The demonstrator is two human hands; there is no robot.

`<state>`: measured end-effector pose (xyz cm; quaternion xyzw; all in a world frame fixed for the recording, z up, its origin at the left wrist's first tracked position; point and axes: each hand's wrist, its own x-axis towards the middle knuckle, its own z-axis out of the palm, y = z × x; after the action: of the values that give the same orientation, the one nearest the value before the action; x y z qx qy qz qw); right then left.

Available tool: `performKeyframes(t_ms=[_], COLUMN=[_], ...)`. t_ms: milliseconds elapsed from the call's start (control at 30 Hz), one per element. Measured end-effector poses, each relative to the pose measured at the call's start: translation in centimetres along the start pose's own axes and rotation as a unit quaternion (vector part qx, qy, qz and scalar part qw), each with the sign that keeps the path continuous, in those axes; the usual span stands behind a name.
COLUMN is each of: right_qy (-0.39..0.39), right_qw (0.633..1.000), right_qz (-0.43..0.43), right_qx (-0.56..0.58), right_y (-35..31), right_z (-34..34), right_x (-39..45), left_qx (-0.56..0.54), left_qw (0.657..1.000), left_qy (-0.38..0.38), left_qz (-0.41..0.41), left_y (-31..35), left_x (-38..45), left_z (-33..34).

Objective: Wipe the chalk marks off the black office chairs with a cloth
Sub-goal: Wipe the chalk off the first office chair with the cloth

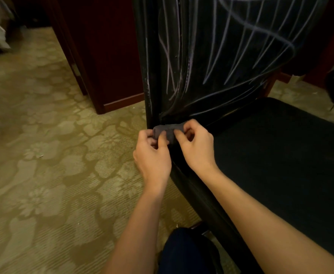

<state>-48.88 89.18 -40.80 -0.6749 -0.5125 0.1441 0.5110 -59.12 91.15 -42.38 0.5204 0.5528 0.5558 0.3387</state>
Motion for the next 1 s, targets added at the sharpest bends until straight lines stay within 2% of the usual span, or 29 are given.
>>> performKeyframes(t_ms=[100, 200, 300, 433, 567, 700, 800, 933, 1000], right_qy=[0.057, 0.092, 0.067, -0.015, 0.011, 0.058, 0.072, 0.025, 0.029], right_qw=[0.997, 0.994, 0.997, 0.985, 0.991, 0.995, 0.994, 0.994, 0.993], right_qz=[0.013, 0.007, 0.015, 0.022, 0.009, 0.045, 0.068, 0.077, 0.105], right_qx=[0.055, 0.06, -0.036, -0.172, -0.134, -0.062, -0.042, -0.076, -0.036], right_y=[-0.8, -1.4, -0.8, 0.4, 0.6, 1.3, 1.8, 2.5, 2.7], right_z=[0.8, 1.5, 1.6, 1.6, 0.5, -1.3, -1.9, -1.9, -2.1], right_x=[0.3, 1.1, 2.5, 3.0, 3.1, 3.2, 4.2, 5.4, 6.2], left_qx=[-0.035, -0.008, 0.082, 0.166, 0.119, 0.072, 0.036, -0.011, -0.046], left_qw=[0.998, 0.994, 0.992, 0.986, 0.992, 0.995, 0.998, 0.998, 0.995], left_qy=[0.045, 0.08, 0.055, -0.01, -0.032, -0.065, -0.042, -0.01, 0.003], left_qz=[0.035, 0.073, 0.078, -0.019, 0.004, 0.025, -0.003, -0.069, -0.09], left_y=[1.0, 1.5, 0.9, -0.8, 0.0, 2.2, 2.5, 1.2, 1.1], left_x=[0.2, 1.3, 2.4, 3.0, 4.0, 4.4, 4.1, 3.7, 3.9], left_z=[0.7, 1.4, 2.2, 2.4, 2.7, 5.2, 7.4, 8.8, 9.1])
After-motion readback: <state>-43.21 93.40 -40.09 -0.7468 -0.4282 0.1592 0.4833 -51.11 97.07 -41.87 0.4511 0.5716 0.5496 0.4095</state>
